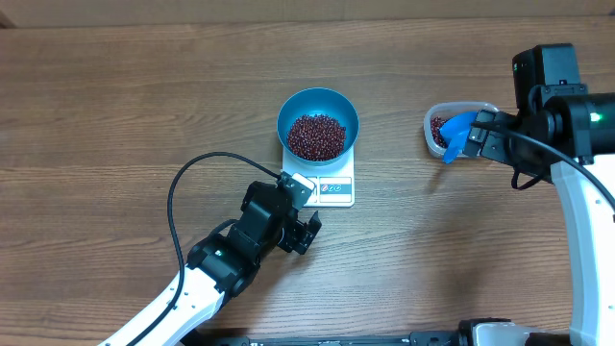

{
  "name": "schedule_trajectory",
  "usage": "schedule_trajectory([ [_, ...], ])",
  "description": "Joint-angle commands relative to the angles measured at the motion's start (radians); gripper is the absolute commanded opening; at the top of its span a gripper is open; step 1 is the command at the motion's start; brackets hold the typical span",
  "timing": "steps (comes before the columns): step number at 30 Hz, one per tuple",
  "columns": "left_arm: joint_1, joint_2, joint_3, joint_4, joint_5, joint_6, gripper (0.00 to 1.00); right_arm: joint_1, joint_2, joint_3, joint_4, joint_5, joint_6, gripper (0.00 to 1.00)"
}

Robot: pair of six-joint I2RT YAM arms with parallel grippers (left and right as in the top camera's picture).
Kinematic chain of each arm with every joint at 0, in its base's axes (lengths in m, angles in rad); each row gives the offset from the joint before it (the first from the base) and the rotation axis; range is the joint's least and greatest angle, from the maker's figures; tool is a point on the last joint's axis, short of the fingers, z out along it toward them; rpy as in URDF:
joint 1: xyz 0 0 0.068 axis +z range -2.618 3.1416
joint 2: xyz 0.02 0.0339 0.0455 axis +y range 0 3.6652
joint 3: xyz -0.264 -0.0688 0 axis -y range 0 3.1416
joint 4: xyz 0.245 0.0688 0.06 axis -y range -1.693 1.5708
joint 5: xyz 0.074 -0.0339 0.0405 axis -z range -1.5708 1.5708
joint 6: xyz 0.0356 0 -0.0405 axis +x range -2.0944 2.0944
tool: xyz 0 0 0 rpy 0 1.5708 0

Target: Scoop item into bowl and weigh 150g on scale

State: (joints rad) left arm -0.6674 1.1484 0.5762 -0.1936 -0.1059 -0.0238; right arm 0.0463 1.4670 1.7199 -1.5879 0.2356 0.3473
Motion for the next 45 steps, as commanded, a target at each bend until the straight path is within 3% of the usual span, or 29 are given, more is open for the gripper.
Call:
schedule_trajectory([
  [1,0.0,0.002,-0.005,0.047,0.026,-0.061,1.0,-0.001,-0.014,0.026,0.004,0.01,-0.008,1.0],
  [7,0.028,0.002,-0.005,0.071,0.008,-0.187,0.99,-0.001,-0.014,0.026,0.004,0.01,-0.008,1.0],
  [12,0.114,0.003,0.016,0.035,0.091,-0.182,1.0,-0.001,-0.014,0.026,0.004,0.01,-0.008,1.0],
  [23,0.164,0.144,0.281,-0.193,0.124,-0.042,1.0,-0.001,-0.014,0.026,0.004,0.01,-0.008,1.0],
  [32,0.167,0.19,0.364,-0.154,0.072,0.011,1.0,-0.001,-0.014,0.026,0.004,0.01,-0.008,1.0],
  [45,0.197,0.192,0.37,-0.196,0.147,0.028,1.0,-0.001,-0.014,0.026,0.004,0.01,-0.008,1.0],
])
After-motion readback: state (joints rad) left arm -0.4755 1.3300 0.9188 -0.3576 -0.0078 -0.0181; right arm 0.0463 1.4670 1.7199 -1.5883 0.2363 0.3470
